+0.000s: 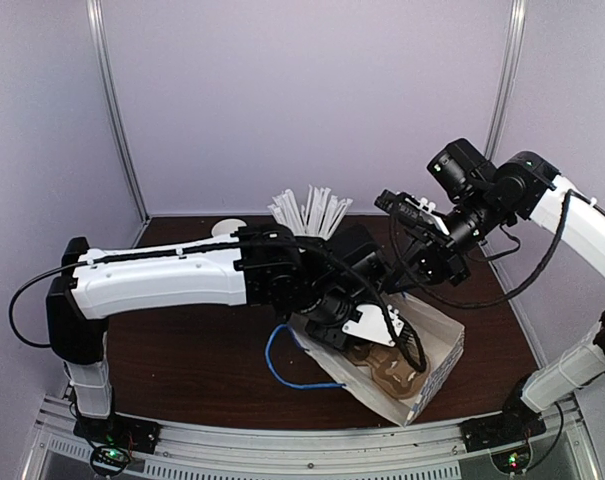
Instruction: Pack the takeout coffee
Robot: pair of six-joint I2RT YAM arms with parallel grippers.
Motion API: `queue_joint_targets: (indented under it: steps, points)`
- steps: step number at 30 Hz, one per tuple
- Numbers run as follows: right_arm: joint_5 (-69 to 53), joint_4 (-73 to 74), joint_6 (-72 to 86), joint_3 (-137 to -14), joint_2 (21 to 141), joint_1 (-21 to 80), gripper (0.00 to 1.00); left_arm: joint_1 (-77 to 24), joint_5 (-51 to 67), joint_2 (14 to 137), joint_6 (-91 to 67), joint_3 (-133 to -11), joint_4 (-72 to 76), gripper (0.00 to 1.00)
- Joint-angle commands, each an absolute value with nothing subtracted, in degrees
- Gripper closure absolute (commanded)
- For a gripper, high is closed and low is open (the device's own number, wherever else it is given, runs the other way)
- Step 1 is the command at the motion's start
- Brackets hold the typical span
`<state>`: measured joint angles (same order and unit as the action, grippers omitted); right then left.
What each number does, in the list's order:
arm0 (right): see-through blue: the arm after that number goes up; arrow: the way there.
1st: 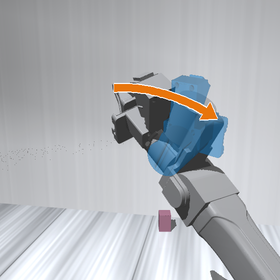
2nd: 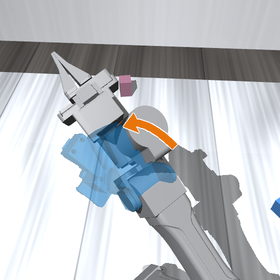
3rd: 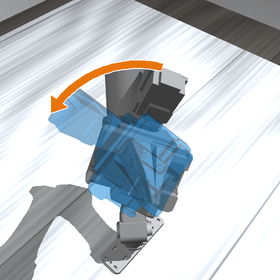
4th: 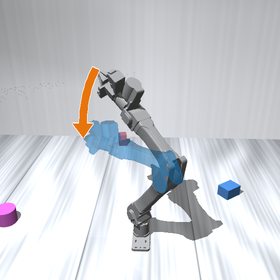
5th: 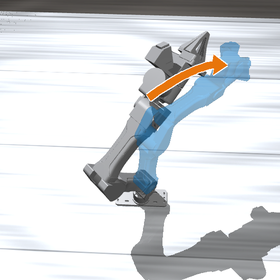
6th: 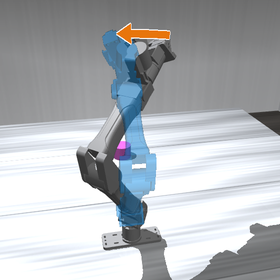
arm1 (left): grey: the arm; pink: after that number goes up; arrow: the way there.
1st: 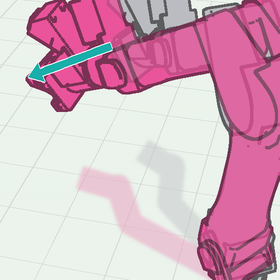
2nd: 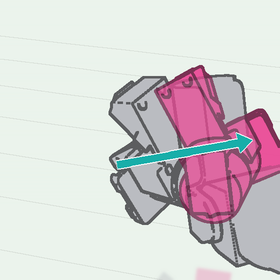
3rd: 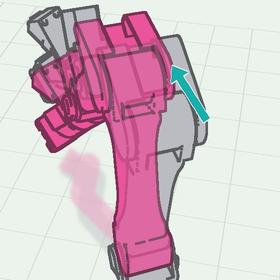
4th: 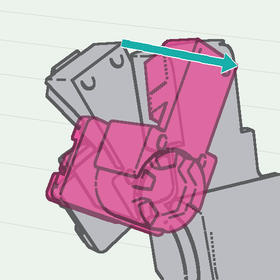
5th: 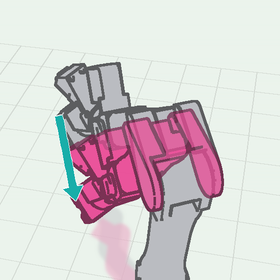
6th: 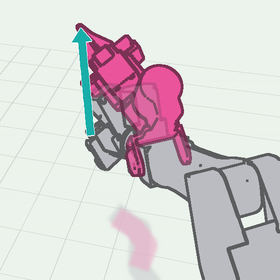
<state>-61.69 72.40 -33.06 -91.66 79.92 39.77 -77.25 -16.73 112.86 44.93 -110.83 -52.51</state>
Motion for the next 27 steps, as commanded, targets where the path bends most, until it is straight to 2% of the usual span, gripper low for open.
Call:
queue_joint_targets:
  steps: [1,14,27]
  points:
    - [-63.99,73.96,-34.86,-92.48,80.91,39.46,1.00,-77.84,-16.10,114.24,45.37,-109.19,-51.07,0.64]
    - [-63.59,79.24,-39.81,-95.66,83.63,40.27,1.00,-78.22,-20.49,115.84,42.84,-106.33,-44.61,0.66]
    - [-62.21,83.06,-43.37,-96.95,83.67,42.87,1.00,-77.78,-23.30,116.72,42.12,-106.48,-45.63,0.66]
